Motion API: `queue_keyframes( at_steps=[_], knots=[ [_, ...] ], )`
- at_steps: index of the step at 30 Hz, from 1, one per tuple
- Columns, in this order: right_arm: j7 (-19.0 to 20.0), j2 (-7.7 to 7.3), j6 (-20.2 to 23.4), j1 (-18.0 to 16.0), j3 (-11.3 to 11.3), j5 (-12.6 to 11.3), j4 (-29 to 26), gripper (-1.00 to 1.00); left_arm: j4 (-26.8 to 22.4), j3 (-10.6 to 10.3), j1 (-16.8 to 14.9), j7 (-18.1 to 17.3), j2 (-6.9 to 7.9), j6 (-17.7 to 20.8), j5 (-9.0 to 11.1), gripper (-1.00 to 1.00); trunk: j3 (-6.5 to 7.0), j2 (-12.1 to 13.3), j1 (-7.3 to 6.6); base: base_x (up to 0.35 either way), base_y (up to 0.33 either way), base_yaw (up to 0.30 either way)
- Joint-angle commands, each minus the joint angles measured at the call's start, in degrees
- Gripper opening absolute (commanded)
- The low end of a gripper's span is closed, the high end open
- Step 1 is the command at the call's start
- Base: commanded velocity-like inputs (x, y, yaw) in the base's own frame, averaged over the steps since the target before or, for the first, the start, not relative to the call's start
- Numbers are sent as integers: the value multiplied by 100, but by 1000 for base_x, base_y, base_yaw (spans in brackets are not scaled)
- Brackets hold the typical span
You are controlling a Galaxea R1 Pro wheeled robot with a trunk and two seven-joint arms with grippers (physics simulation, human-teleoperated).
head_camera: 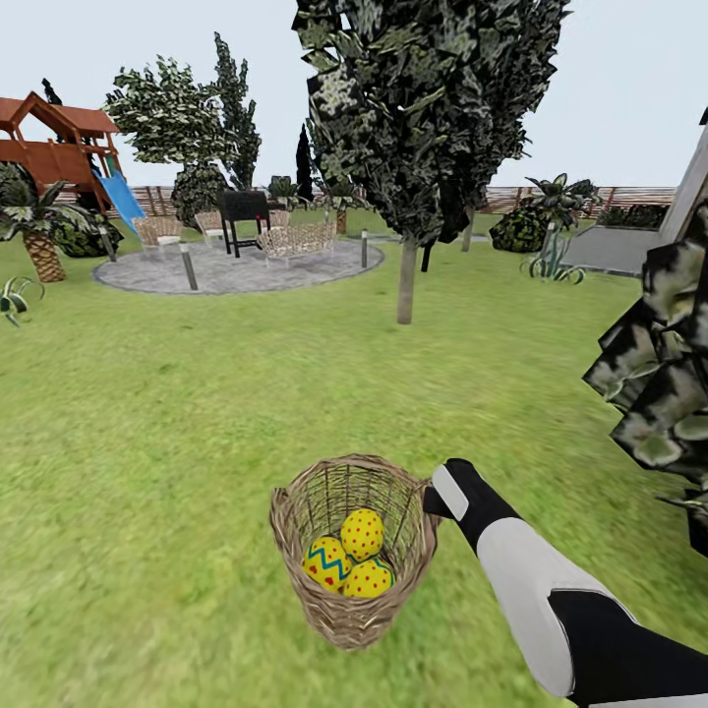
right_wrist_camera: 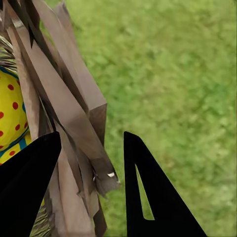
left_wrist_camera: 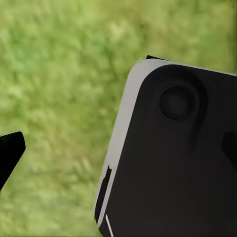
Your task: Take the three Easter eggs out of the wicker basket on the lawn in the garden, then place them on the lawn next to a single tree (choose any tree) so that all three eggs are next to the same tree and none are left in the basket.
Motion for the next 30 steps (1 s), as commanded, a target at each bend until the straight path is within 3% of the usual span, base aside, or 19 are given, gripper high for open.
queue_keyframes(
  at_steps=[1,30],
  knots=[
    [-50,5,-17,-3,-34,-96,-12,-100,-7,9,2,-38,2,-5,49,100,-4,-2,4,339,0,0],
    [-49,-5,-18,-4,-60,-88,-13,-100,-42,0,-25,-46,-48,-66,58,100,-4,-2,4,338,0,0]
  ],
)
